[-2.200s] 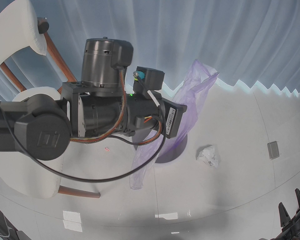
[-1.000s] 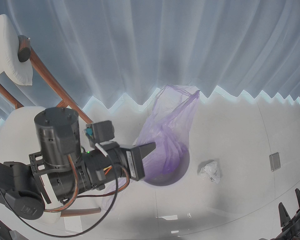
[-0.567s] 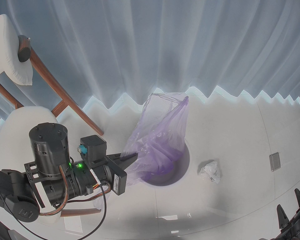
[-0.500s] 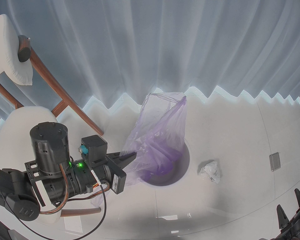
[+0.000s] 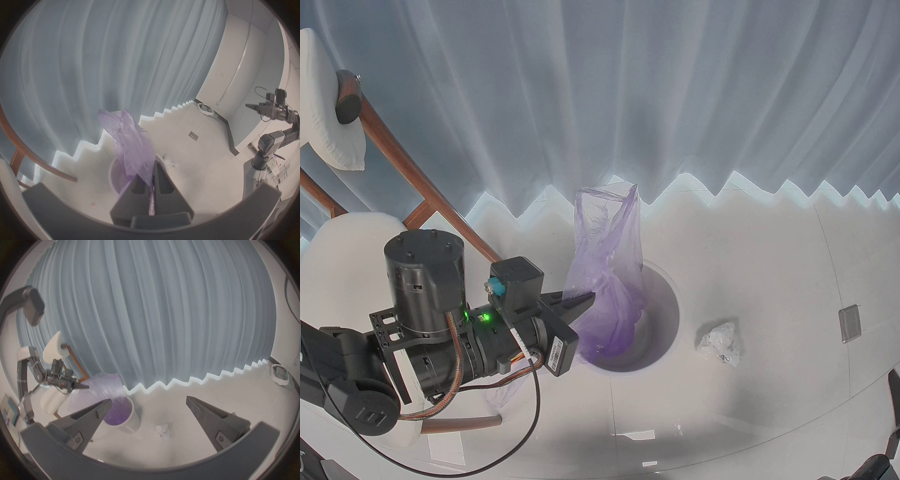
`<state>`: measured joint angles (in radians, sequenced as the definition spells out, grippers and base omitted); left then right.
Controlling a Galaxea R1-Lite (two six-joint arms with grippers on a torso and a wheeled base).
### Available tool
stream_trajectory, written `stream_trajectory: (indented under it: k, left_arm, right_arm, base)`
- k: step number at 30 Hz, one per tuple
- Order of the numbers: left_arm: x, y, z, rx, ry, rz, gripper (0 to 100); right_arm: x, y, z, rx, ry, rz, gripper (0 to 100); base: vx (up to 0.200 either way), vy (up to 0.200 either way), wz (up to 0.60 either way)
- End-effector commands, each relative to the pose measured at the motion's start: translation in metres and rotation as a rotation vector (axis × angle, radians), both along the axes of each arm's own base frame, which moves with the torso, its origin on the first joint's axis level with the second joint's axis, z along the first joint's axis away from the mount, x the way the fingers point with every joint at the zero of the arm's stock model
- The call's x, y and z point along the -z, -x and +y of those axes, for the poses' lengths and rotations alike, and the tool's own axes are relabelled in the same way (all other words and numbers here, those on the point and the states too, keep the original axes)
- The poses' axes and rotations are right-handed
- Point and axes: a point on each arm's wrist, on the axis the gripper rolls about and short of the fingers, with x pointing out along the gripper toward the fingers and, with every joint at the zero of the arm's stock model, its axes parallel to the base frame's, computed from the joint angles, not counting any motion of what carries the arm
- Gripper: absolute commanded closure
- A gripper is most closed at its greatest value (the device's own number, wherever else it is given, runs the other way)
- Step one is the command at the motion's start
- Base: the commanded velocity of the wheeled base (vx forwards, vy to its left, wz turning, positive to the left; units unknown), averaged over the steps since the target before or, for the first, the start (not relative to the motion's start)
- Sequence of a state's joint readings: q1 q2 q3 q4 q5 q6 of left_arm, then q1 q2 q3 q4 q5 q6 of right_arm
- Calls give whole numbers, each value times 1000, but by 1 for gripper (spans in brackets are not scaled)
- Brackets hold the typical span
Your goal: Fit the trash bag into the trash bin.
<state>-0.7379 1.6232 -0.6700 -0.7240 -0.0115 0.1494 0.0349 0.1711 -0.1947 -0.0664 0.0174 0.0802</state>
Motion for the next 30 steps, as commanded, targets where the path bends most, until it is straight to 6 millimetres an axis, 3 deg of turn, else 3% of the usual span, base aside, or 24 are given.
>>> stream_trajectory:
  k: [1,7,20,30]
  left_arm:
    - [-3,-1,-4,0,41,12,100]
    - [-2,-2,-7,2,57,30,100]
    - [12,7,-7,21,18,68,100]
    - [23,18,-29,100,-18,92,100]
  right_arm:
    - [-109,-127,22,-210,-197,256,0]
    - [-116,-170,51,-341,-421,415,0]
    - [-112,-224,76,-356,-441,520,0]
    - [-92,-231,90,-365,-457,623,0]
  base:
    - [0,0,0]
    - [0,0,0]
    - [0,0,0]
    - [0,0,0]
